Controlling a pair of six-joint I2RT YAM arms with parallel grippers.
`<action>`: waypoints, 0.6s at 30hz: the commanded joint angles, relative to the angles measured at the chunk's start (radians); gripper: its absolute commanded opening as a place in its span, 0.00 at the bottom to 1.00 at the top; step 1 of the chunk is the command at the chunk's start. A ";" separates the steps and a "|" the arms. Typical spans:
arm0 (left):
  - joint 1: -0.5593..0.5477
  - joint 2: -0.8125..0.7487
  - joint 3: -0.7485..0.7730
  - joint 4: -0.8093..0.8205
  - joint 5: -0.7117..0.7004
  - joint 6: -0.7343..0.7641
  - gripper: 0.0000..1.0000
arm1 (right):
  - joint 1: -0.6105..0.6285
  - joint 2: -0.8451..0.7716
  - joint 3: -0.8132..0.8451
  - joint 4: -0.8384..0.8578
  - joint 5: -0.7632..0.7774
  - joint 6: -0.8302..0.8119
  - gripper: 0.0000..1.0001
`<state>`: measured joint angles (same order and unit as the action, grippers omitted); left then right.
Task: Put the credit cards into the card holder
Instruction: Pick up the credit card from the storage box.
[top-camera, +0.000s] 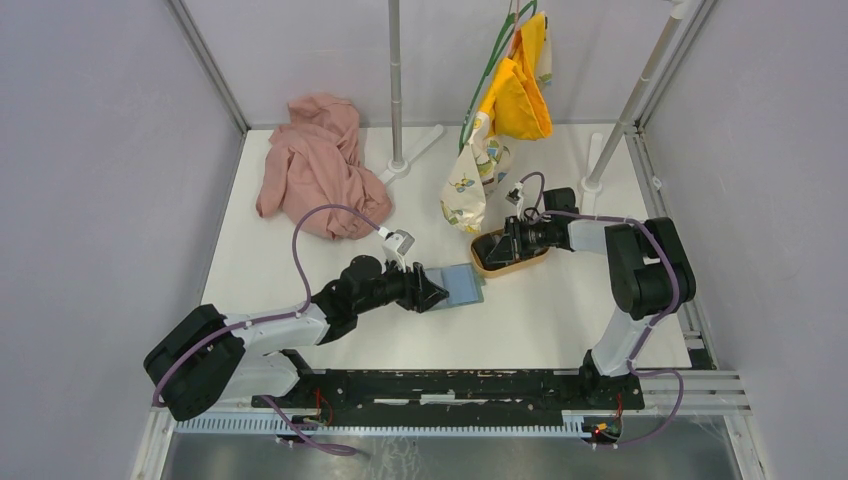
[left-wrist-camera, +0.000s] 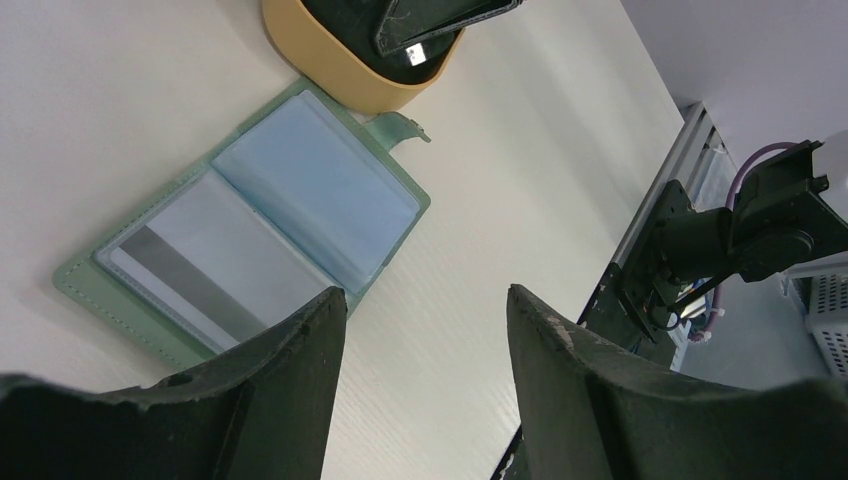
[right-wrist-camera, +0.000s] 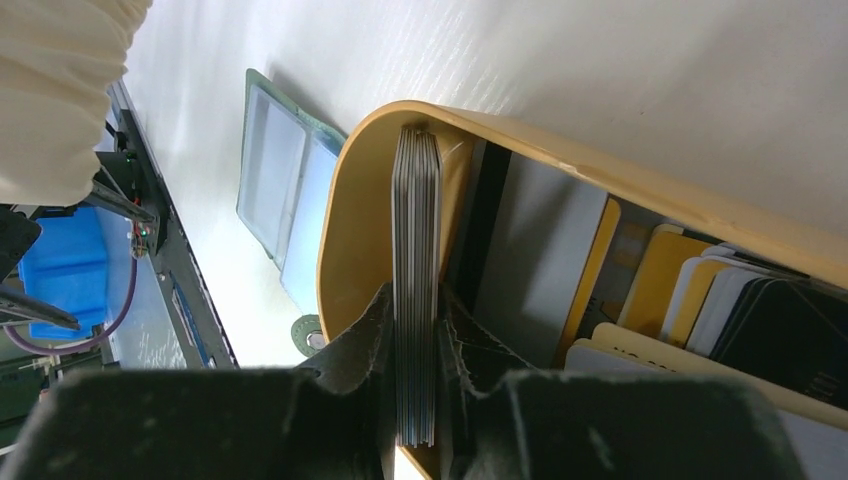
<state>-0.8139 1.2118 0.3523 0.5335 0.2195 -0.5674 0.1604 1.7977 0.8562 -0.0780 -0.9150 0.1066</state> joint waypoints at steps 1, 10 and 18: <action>0.000 -0.023 -0.007 0.049 0.005 -0.037 0.66 | -0.022 -0.029 0.031 -0.008 -0.018 -0.021 0.08; 0.001 -0.031 -0.012 0.043 0.001 -0.034 0.66 | -0.070 -0.034 0.002 0.061 -0.113 0.037 0.22; 0.001 -0.032 -0.012 0.038 -0.001 -0.031 0.66 | -0.099 -0.035 -0.002 0.070 -0.151 0.055 0.31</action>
<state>-0.8139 1.1976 0.3386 0.5301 0.2192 -0.5674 0.0742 1.7943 0.8539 -0.0521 -1.0069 0.1463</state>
